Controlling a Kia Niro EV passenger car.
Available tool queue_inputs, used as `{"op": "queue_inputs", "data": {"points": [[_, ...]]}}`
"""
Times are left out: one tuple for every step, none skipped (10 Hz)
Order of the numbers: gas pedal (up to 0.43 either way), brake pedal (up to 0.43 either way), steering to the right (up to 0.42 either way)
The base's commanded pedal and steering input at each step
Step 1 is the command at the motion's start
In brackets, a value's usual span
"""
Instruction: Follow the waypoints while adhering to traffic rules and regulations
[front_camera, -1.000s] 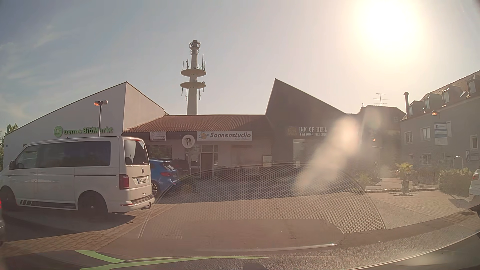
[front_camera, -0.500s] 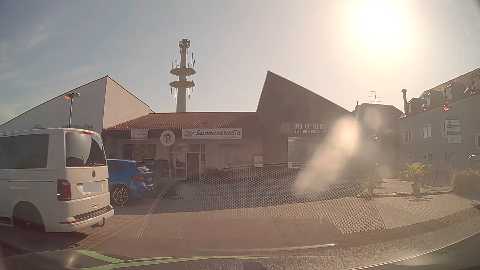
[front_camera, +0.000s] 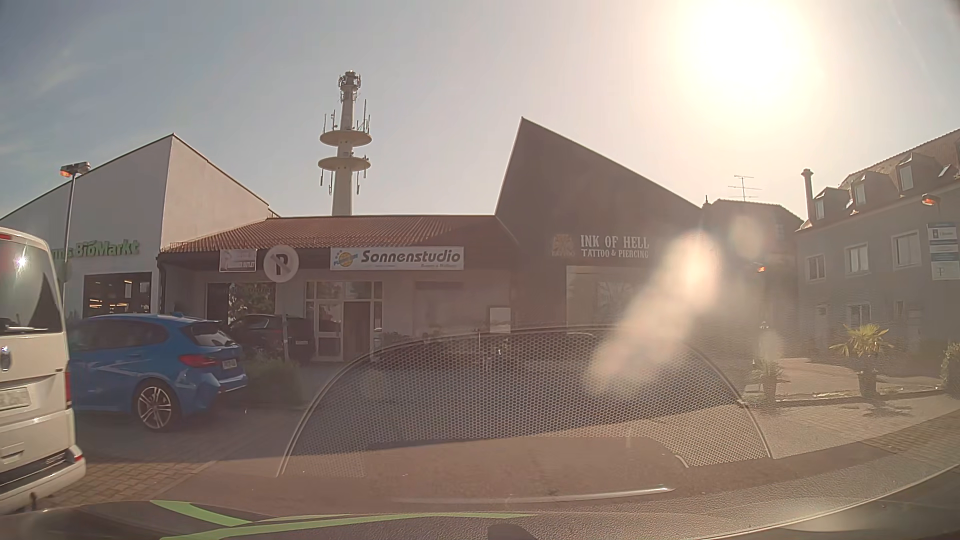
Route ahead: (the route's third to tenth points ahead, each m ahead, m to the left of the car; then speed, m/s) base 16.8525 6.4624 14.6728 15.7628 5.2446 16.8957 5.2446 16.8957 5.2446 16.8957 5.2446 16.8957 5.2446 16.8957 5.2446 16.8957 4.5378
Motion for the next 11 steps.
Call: {"op": "queue_inputs", "data": {"points": [[0.059,0.0,0.051],[0.02,0.0,0.041],[0.0,0.0,0.029],[0.0,0.0,0.021],[0.0,0.0,0.017],[0.0,0.0,0.016],[0.0,0.0,0.003],[0.0,0.0,-0.027],[0.0,0.0,-0.051],[0.0,0.0,-0.069],[0.0,0.0,-0.076]]}}
